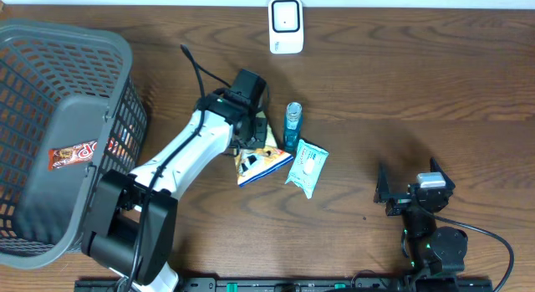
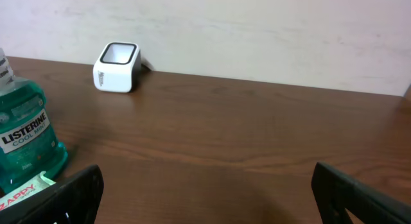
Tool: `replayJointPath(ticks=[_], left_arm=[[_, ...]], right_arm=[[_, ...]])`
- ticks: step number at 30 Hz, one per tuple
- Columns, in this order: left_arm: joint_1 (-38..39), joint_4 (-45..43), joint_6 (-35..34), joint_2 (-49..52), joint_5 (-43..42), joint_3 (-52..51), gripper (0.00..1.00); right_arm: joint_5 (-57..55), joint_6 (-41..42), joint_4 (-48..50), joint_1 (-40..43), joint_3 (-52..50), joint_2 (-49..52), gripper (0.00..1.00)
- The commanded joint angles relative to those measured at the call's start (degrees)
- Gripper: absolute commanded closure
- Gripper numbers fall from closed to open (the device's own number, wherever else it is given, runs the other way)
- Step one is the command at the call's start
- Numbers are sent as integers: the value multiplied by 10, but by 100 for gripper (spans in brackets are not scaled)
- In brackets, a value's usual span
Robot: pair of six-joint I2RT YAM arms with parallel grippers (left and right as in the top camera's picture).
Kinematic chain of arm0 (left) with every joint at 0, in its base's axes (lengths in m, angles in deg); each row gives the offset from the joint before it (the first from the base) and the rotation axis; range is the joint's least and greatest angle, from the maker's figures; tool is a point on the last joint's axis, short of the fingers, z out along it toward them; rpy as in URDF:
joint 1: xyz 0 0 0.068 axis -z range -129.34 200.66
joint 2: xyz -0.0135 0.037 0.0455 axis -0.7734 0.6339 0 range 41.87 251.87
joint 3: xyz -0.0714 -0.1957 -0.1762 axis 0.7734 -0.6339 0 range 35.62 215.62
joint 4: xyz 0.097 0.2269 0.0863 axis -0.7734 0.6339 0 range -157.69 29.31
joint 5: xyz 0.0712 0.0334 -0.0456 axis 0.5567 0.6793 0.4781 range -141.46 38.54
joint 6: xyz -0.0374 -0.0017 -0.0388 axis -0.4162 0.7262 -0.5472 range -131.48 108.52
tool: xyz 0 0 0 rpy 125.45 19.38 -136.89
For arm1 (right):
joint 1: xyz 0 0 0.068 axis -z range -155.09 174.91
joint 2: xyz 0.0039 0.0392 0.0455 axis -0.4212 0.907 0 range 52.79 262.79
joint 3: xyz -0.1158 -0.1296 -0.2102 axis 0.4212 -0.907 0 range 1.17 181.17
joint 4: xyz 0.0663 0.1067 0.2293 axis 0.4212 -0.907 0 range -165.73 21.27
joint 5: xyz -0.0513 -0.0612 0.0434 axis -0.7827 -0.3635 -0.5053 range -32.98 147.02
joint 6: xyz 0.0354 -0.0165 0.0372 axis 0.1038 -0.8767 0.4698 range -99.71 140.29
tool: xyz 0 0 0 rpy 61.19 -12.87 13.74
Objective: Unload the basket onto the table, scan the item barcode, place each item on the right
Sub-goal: 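Lift the yellow wipes pack out and carry it toward the scanner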
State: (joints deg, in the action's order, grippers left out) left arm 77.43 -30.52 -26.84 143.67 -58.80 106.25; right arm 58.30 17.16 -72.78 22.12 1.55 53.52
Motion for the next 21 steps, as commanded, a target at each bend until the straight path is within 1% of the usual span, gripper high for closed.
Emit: replayJointPath(ticks=[1, 2, 3, 6, 10, 11, 12, 13, 14, 15, 17, 21], left_arm=[[6, 0, 5, 1, 6, 7, 40], [6, 3, 5, 1, 10, 7, 30], [6, 6, 4, 1, 15, 7, 23], [6, 21, 1, 1, 52, 7, 21], [5, 26, 1, -14, 57, 8, 21], [5, 26, 1, -25, 57, 8, 24], [5, 24, 1, -36, 57, 8, 35], [5, 23, 1, -47, 57, 8, 51], [5, 20, 0, -58, 57, 8, 73], [5, 17, -5, -69, 57, 8, 92], [5, 0, -35, -87, 60, 8, 93], [5, -30, -83, -77, 60, 7, 93]], right_arm=[[-3, 7, -2, 5, -1, -1, 1], [-3, 7, -2, 5, -1, -1, 1], [-3, 7, -2, 5, -1, -1, 1], [-3, 7, -2, 5, -1, -1, 1], [-3, 7, -2, 5, -1, -1, 1], [-3, 7, -2, 5, -1, -1, 1], [-3, 7, -2, 5, -1, -1, 1], [-3, 7, -2, 5, -1, -1, 1], [-3, 7, -2, 5, -1, -1, 1], [-3, 7, -2, 5, -1, -1, 1], [-3, 7, -2, 5, -1, -1, 1], [-3, 7, -2, 5, -1, -1, 1]])
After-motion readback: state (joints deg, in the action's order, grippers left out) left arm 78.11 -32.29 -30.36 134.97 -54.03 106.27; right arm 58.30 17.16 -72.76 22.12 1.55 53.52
